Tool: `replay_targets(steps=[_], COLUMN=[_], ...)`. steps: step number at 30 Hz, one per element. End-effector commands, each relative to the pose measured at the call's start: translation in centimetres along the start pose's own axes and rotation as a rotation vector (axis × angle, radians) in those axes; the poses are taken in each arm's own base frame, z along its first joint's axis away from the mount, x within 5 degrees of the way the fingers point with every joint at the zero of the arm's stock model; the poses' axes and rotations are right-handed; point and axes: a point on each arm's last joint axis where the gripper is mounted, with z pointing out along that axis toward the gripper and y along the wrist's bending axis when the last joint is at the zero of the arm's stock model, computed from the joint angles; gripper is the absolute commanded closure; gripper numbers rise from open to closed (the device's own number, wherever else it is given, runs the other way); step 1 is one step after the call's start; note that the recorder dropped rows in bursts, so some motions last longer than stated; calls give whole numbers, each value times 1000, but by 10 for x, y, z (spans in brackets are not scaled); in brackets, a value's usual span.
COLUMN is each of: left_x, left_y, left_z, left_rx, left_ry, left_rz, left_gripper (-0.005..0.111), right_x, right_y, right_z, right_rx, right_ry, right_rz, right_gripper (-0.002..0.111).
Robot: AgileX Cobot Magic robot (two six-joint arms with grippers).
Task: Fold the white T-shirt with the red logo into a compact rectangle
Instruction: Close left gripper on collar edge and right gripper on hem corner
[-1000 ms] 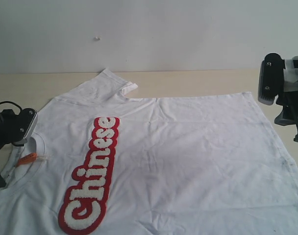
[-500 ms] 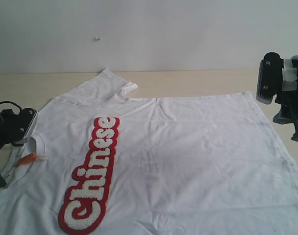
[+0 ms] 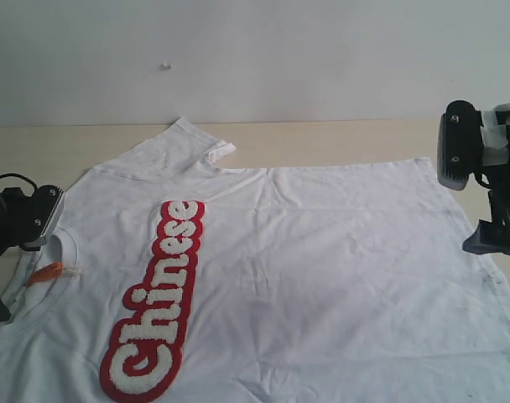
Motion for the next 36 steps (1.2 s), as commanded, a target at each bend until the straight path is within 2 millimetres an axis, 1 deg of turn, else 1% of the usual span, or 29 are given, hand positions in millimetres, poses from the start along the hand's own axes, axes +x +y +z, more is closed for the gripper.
replay_targets(steps=[1,4,6,9,10,13,16,19,24,28,36], left_x=[0,-1,-2,-2,-2,-2,-3,-3,-2,-2,-2], left_y=[-1,-1,-1,-1,-1,-1,-1,-1,1,1,0], left_z=[7,7,7,7,7,7,9,9,9,9,9], left_rx=[11,10,12,12,12,9,17,16,-2,-2,4], left_ry=[-2,-12,-21,-25,-25,-25,-33,-32,-31,-31,-31], left_rz=[-9,-21,-31,-36,-36,-36,-46,-45,-38,-38,-38], left_gripper=[2,2,2,2,2,2,2,2,2,2,2], right_x=[8,12,14,18,20,23,23,21,26,28,31], right_y=[9,1,-7,-12,-12,-16,-26,-33,-32,-29,-30], right_z=[-2,-7,-3,14,23,43,55,62,75,86,99], right_rx=[-132,-176,-156,-166,-181,-221,-259,-287,-313,-339,-319], right_ry=[97,184,222,272,282,290,236,190,229,228,218], right_rz=[-68,-93,-136,-210,-225,-218,-177,-166,-203,-220,-223], right_gripper=[4,4,4,4,4,4,4,4,4,4,4])
